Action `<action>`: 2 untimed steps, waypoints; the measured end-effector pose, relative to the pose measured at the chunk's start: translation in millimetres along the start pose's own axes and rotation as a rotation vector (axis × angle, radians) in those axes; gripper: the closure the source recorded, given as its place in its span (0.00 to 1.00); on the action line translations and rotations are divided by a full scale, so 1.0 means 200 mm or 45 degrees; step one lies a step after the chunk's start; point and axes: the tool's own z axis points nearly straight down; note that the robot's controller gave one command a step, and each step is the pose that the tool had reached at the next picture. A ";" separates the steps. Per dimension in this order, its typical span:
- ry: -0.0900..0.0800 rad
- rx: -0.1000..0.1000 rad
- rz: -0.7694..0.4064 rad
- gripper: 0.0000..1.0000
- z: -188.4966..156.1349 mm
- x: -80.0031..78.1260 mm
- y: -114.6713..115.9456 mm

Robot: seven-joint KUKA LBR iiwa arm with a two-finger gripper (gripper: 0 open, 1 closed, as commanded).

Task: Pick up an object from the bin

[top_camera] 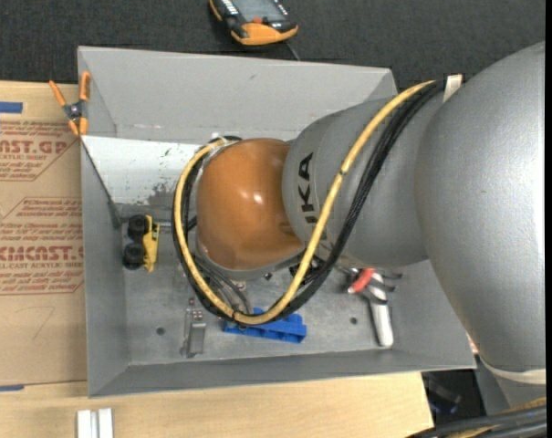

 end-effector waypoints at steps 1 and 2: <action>-0.009 -0.002 0.001 0.00 -0.02 -0.01 -0.01; -0.004 0.000 -0.209 0.00 0.45 -0.13 -0.48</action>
Offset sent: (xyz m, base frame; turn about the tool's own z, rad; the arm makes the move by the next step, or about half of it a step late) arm 0.0251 -0.0953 -0.0881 -0.1672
